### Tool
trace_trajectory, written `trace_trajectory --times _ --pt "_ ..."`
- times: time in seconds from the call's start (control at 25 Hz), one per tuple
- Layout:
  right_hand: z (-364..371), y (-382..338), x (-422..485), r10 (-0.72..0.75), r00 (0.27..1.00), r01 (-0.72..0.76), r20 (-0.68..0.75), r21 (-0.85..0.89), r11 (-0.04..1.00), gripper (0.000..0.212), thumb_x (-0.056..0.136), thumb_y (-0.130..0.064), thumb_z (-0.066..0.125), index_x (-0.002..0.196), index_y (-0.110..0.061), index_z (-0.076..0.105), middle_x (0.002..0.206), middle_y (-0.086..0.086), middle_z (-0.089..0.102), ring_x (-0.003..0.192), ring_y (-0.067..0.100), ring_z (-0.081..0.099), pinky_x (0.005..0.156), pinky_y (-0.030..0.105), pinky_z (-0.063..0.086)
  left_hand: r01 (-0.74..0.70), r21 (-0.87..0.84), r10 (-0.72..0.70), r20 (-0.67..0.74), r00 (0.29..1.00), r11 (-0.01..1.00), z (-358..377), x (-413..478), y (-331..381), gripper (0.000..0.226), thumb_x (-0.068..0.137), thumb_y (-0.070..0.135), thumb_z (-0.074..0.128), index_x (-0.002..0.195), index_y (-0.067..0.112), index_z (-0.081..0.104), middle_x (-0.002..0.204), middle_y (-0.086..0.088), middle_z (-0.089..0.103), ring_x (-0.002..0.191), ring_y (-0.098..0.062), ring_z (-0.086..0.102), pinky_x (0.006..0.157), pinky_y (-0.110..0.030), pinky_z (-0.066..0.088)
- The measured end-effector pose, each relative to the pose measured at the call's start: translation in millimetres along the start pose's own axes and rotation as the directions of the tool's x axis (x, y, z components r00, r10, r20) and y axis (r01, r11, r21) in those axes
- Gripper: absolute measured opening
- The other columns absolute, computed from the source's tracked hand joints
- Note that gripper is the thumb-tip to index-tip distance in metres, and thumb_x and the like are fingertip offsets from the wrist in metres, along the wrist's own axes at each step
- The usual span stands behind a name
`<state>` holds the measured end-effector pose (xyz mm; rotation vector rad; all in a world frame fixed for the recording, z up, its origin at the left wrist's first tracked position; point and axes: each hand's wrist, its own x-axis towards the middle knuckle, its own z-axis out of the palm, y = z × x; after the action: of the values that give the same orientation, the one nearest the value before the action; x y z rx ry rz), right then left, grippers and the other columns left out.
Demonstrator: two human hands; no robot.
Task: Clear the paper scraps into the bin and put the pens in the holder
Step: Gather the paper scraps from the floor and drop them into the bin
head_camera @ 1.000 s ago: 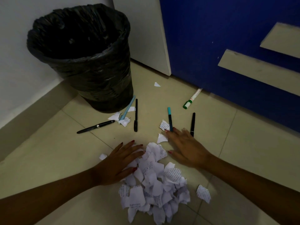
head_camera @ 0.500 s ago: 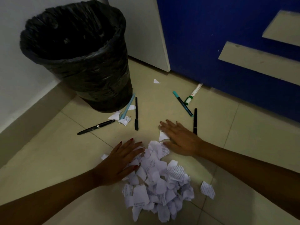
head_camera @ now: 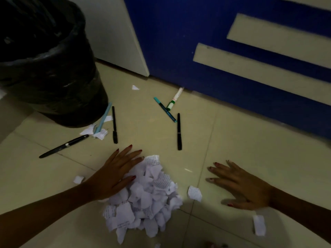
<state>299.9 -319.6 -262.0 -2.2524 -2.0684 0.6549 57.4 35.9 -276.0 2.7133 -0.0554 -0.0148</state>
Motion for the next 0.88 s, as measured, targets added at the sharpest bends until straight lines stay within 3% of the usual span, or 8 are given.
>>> trace_trajectory --times 0.16,0.24,0.32,0.44,0.52,0.72,0.8,0.88 --pt "29 -14 -52 -0.008 0.997 0.014 0.083 -0.068 0.998 0.076 0.080 -0.074 0.025 0.143 -0.032 0.015 0.157 0.009 -0.001 0.144 0.032 0.001 0.113 0.053 0.002 -0.055 0.008 0.055 0.017 0.998 0.998 3 17 13 0.051 0.095 0.050 0.019 0.141 0.029 0.017 0.150 -0.001 0.026 0.142 -0.016 0.005 0.114 -0.029 -0.003" --pt "45 -24 -61 -0.025 0.996 0.039 0.089 -0.157 0.987 0.074 0.080 -0.074 0.028 0.142 -0.035 0.020 0.157 0.008 -0.006 0.142 0.035 0.009 0.109 0.055 0.010 -0.065 0.013 0.065 0.037 0.997 0.998 4 19 17 0.051 0.095 0.050 0.018 0.141 0.028 0.018 0.150 -0.002 0.027 0.141 -0.017 0.006 0.114 -0.030 -0.002" --pt "52 -27 -52 0.010 1.000 -0.010 0.003 -0.142 0.990 0.065 0.085 -0.065 0.032 0.141 -0.035 0.023 0.157 0.007 -0.004 0.141 0.035 0.012 0.111 0.054 0.008 -0.067 0.031 0.065 0.060 0.996 0.997 6 16 18 0.051 0.095 0.049 0.018 0.141 0.027 0.018 0.150 -0.003 0.027 0.142 -0.018 0.006 0.113 -0.031 -0.002" --pt "40 -29 4 0.106 0.984 -0.113 -0.142 -0.039 0.993 0.057 0.092 -0.056 0.022 0.143 -0.031 0.019 0.156 0.010 0.008 0.143 0.031 0.005 0.114 0.052 0.005 -0.063 0.071 0.055 0.100 0.993 0.995 6 9 17 0.052 0.094 0.050 0.019 0.142 0.029 0.016 0.151 -0.003 0.026 0.142 -0.017 0.002 0.113 -0.029 -0.005" --pt "32 -37 54 0.077 0.983 -0.075 -0.169 0.015 0.997 0.058 0.092 -0.056 0.019 0.143 -0.029 0.018 0.155 0.012 0.011 0.144 0.026 0.001 0.113 0.050 0.006 -0.043 0.080 0.034 0.115 0.993 0.996 4 4 17 0.052 0.094 0.051 0.019 0.141 0.032 0.013 0.151 -0.003 0.023 0.142 -0.017 0.000 0.113 -0.032 -0.004" --pt "36 -77 140 -0.209 0.945 0.219 -0.253 0.013 0.976 0.060 0.092 -0.053 0.028 0.143 -0.024 0.018 0.152 0.013 0.018 0.143 0.024 0.001 0.115 0.043 0.001 0.063 0.066 -0.070 0.119 0.990 0.996 -10 -23 13 0.056 0.092 0.056 0.023 0.142 0.035 0.007 0.154 -0.001 0.013 0.142 -0.017 -0.003 0.112 -0.042 0.008" --pt "33 -83 152 -0.198 0.928 0.234 -0.317 0.081 0.969 0.060 0.093 -0.052 0.027 0.144 -0.024 0.012 0.152 0.012 0.017 0.144 0.021 0.000 0.115 0.043 0.003 0.133 0.113 -0.143 0.078 0.987 0.985 -15 -34 12 0.070 0.084 0.067 0.030 0.141 0.036 0.004 0.154 0.002 0.007 0.142 -0.018 -0.006 0.113 -0.052 0.007" --pt "20 -81 157 -0.116 0.917 0.228 -0.381 0.263 0.938 0.064 0.091 -0.056 0.030 0.144 -0.029 0.006 0.153 0.007 0.015 0.144 0.015 -0.001 0.116 0.045 0.005 0.322 0.116 -0.322 -0.014 0.947 0.940 -15 -47 16 0.091 0.071 0.079 0.038 0.141 0.035 0.002 0.154 -0.003 0.008 0.142 -0.022 -0.007 0.109 -0.063 0.005"
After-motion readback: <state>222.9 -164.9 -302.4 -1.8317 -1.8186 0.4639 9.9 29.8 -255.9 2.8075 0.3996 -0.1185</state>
